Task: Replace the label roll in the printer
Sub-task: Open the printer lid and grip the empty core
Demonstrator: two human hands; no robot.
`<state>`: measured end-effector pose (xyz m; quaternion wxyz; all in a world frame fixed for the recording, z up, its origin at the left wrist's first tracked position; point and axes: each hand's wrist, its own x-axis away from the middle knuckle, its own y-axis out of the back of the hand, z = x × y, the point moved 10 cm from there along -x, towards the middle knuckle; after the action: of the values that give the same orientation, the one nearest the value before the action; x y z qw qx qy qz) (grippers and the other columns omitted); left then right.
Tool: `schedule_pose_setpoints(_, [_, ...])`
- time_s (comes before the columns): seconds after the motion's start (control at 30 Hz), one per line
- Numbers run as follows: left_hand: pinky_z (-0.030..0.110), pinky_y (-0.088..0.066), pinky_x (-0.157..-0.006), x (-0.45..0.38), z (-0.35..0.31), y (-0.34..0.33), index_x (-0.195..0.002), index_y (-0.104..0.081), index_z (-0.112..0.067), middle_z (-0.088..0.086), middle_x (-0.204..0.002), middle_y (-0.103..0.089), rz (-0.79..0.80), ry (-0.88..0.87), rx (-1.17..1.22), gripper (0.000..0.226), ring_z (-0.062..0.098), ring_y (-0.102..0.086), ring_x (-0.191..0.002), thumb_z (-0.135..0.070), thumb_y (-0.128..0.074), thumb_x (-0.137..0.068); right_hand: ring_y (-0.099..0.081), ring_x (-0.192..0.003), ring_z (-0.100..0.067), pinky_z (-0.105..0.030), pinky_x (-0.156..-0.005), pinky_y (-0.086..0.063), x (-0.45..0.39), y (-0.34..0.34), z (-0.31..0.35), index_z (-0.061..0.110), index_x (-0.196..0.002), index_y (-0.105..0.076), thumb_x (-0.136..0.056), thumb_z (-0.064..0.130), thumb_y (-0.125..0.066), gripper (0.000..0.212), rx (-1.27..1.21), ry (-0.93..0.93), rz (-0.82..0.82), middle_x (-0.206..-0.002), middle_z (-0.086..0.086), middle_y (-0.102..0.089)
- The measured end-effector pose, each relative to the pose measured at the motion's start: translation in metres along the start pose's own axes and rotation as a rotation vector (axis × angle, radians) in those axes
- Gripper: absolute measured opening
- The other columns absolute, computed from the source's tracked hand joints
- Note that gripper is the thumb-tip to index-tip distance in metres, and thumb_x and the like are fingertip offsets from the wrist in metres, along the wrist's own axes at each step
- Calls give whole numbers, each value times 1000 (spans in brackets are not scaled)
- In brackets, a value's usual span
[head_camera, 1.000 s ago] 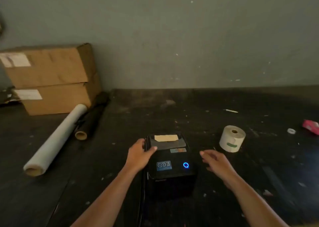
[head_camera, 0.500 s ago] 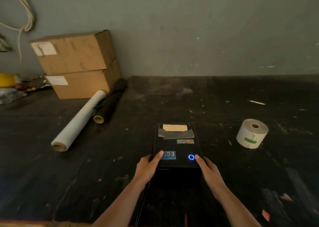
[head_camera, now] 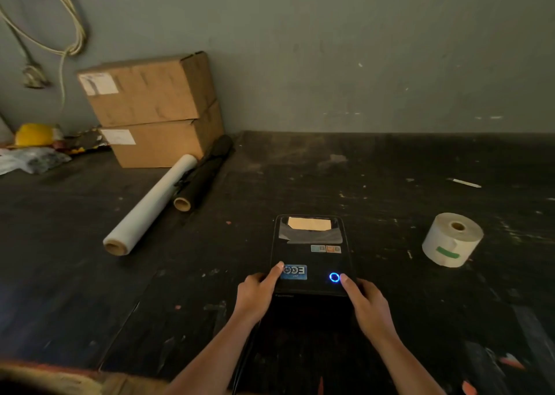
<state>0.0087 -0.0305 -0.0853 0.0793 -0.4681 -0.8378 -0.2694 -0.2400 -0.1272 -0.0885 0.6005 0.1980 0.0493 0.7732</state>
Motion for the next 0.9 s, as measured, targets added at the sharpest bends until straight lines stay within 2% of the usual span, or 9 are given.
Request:
schedule_pose_setpoints(0.13, [26,-49,-73,-5,0,2,-120,-61,-13,2,-101,-68,3,-2,-58,75,13,-65,-89,-73,-48,-78,-56,-85,-3,-22,-69,-43,-2,2,0,14,-123,-55,-84,55,-59,57,34,9,-21,-96,7,-59])
schedule_pose_setpoints(0.27, [28,-51,-79,-7,1,3,-116,-63,-11,3,-99,-69,6,-8,-94,77,13,-65,-88,-75,-48,-77,-64,-87,-11,-28,-73,-49,-4,1,-2,18,-105,-60,-83,57,-57,44,30,-14,-4,-95,2,-66])
schedule_pose_setpoints(0.37, [33,-54,-83,-8,1,2,-110,-65,-11,3,-95,-70,16,-20,-95,74,14,-67,-86,-75,-48,-76,-66,-87,-14,-33,-78,-53,-5,-2,-3,20,-99,-61,-84,55,-57,39,30,-27,26,-95,-2,-68])
schedule_pose_setpoints(0.53, [32,-54,-79,-6,-1,1,-105,-64,-14,1,-94,-68,-11,-22,-152,73,13,-66,-83,-78,-44,-76,-68,-80,-13,-27,-65,-51,1,-2,0,21,-96,-62,-85,54,-56,35,23,-47,32,-89,-2,-70])
schedule_pose_setpoints(0.67, [27,-50,-66,-1,-13,1,-104,-62,-13,0,-89,-65,-59,-86,-367,72,13,-64,-80,-75,-32,-84,-58,-72,-9,-26,-54,-43,5,-1,6,33,-82,-48,-87,57,-51,24,48,-96,0,-83,9,-57])
schedule_pose_setpoints(0.77, [26,-53,-63,-3,-14,-4,-87,-60,-16,1,-83,-65,-30,-93,-394,65,11,-65,-73,-72,-28,-87,-51,-71,-5,-27,-54,-41,4,-2,8,32,-98,-50,-87,62,-46,32,112,-137,-18,-83,13,-49])
schedule_pose_setpoints(0.83, [22,-49,-52,-5,-15,-6,-77,-56,-20,-1,-75,-64,-4,-85,-407,59,8,-64,-65,-71,-28,-88,-53,-75,-4,-26,-57,-42,3,-2,9,22,-119,-53,-86,65,-46,54,143,-144,-36,-85,10,-52])
schedule_pose_setpoints(0.9, [21,-44,-48,-7,-19,-7,-74,-55,-21,-2,-71,-64,14,-89,-424,59,8,-63,-61,-70,-27,-88,-60,-88,-11,-28,-68,-47,2,-2,10,15,-129,-50,-83,69,-45,71,150,-165,-34,-99,1,-62])
